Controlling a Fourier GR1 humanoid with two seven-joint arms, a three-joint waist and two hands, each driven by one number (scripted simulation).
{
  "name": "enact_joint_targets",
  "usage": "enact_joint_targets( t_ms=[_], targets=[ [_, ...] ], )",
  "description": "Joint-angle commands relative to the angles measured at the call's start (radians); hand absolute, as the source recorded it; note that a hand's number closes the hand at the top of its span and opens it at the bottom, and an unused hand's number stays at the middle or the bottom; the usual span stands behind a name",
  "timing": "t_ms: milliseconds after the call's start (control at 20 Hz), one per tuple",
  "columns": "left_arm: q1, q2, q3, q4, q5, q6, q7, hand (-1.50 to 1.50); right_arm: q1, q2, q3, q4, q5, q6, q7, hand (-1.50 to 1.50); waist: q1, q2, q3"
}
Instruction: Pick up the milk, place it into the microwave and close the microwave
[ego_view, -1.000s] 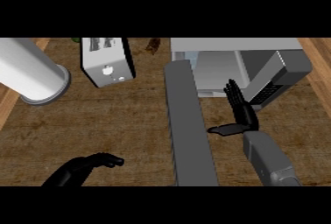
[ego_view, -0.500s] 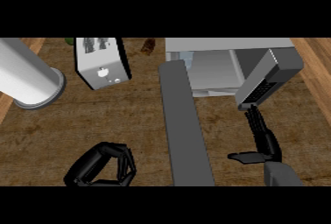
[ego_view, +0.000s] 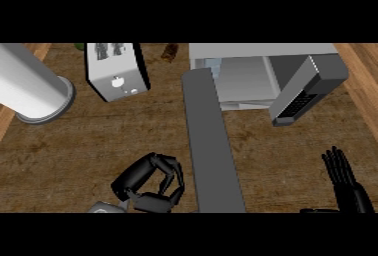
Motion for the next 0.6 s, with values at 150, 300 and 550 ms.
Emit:
enact_joint_targets(
  t_ms=[150, 300, 550],
  targets=[
    [-0.070, 0.000, -0.218, 0.168, 0.042, 0.186, -0.076, 1.50, 0.197, -0.072, -0.020, -0.302, -0.155, 0.194, 0.037, -1.50, 0.012, 0.006, 0.001],
    [-0.148, 0.000, -0.351, 0.204, 0.114, 0.268, -0.009, 1.50, 0.248, -0.051, 0.027, -0.408, -0.171, 0.203, 0.043, -1.50, -0.007, 0.007, 0.001],
    [-0.191, 0.000, -0.485, 0.267, 0.219, 0.401, 0.020, 1.50, 0.341, -0.062, 0.079, -0.572, -0.273, 0.293, 0.104, -1.50, -0.026, 0.009, 0.000]
  ],
)
